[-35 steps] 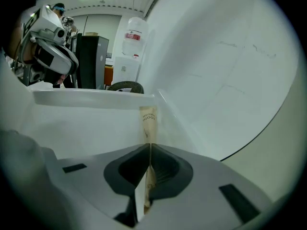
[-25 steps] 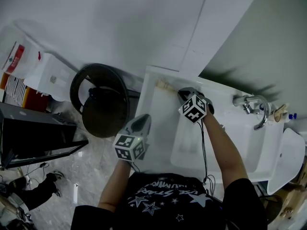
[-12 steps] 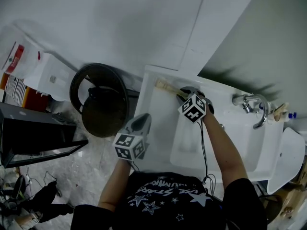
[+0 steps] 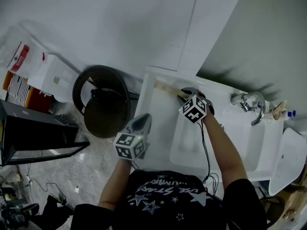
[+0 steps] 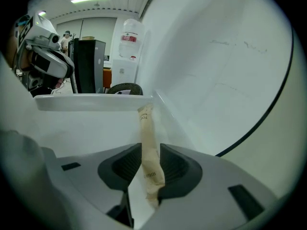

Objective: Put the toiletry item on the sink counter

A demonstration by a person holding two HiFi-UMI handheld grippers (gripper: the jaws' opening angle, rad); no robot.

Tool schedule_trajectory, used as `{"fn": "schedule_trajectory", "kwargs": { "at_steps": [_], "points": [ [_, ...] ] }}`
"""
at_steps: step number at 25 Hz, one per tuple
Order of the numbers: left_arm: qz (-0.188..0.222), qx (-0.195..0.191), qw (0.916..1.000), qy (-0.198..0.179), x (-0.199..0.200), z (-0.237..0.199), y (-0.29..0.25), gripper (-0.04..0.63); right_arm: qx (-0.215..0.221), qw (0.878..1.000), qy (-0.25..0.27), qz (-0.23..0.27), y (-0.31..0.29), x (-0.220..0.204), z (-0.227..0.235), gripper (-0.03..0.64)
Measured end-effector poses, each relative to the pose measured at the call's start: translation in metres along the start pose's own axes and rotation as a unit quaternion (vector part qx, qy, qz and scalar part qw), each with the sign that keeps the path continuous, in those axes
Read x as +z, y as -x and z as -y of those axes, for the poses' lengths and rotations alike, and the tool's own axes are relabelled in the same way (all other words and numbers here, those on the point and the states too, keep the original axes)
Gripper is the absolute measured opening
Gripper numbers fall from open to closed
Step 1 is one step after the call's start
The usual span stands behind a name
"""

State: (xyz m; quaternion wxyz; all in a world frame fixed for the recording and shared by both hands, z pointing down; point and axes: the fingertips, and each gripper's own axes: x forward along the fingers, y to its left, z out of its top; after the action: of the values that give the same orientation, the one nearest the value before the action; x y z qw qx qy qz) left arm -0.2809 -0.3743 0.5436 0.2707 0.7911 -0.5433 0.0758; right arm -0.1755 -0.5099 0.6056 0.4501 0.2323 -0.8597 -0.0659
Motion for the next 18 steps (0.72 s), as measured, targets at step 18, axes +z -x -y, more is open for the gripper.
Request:
{"fn": "schedule_trajectory", "kwargs": {
  "at_steps": [18],
  "points": [
    [0.028, 0.013, 0.9993, -0.021, -0.005, 0.058, 0.041, 0.031, 0.007, 0.999, -0.022, 0.044, 0.076, -0.016, -0.048, 0.126]
  ]
}}
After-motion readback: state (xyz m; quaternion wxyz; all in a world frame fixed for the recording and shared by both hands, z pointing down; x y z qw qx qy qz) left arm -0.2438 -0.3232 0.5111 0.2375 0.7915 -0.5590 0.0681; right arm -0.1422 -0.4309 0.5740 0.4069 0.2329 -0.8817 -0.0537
